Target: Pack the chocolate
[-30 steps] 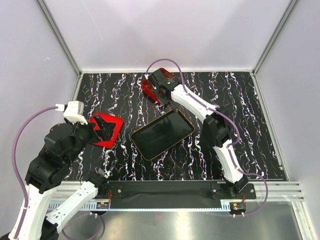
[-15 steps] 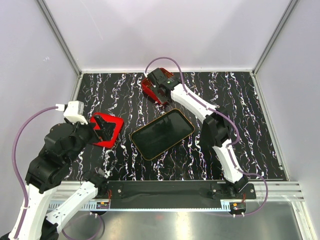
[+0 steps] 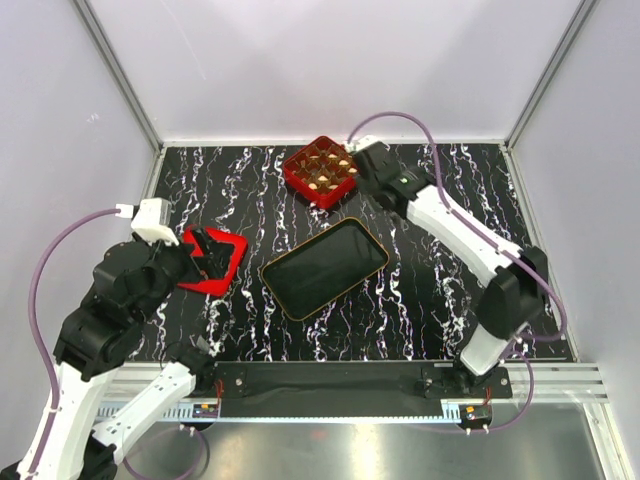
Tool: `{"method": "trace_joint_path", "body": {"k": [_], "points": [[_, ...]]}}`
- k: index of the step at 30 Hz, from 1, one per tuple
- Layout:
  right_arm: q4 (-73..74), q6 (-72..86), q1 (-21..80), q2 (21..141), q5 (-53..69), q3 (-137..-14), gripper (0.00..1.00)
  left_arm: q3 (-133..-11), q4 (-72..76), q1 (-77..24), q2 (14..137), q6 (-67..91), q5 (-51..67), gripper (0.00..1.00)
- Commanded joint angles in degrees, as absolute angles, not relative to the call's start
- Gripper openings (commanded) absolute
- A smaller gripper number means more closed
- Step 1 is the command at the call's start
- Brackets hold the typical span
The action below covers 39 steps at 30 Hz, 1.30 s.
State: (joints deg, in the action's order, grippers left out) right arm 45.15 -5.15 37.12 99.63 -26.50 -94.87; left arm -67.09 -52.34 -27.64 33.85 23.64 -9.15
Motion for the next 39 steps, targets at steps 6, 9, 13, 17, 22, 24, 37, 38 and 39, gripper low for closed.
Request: {"method": "trace_joint_path", "body": {"k": [6, 9, 13, 17, 22, 24, 37, 38, 39], "points": [[32.6, -4.6, 23.5, 99.9, -29.6, -79.6, 0.50, -66.5, -50.4, -27.4, 36.1, 24.1, -7.5, 0.99], [31.0, -6.5, 20.5, 102.8, -29.5, -77.3, 0.52, -66.3, -51.0, -27.4, 36.4, 24.6, -8.4, 0.99], [31.2, -7.6, 16.8, 106.6, -28.7, -75.2, 0.55, -64.5, -49.9, -27.4, 37.3, 26.4, -9.3, 0.99], [30.5, -10.0, 15.1, 106.6, -25.2, -71.8, 0.60, -62.8, -49.9, -27.4, 39.5, 27.7, -10.4, 0.99], [31.1, -11.5, 14.7, 103.5, -22.8, -68.3, 0.64, -62.5, -48.9, -27.4, 41.7, 27.5, -12.2, 0.99], [31.6, -11.5, 14.8, 102.5, -21.4, -67.8, 0.67, -62.2, -48.6, -27.4, 42.5, 27.2, -13.2, 0.99], [36.8, -7.6, 12.1, 102.9, -20.2, -72.4, 0.78, -63.4, -49.9, -27.4, 46.9, 28.7, -17.7, 0.99], [36.9, -7.7, 12.1, 103.1, -20.1, -72.4, 0.78, -63.7, -49.9, -27.3, 46.9, 28.7, -17.7, 0.99], [37.0, -7.9, 12.0, 103.3, -20.1, -72.2, 0.78, -63.7, -49.9, -27.4, 46.9, 28.8, -17.7, 0.99]]}}
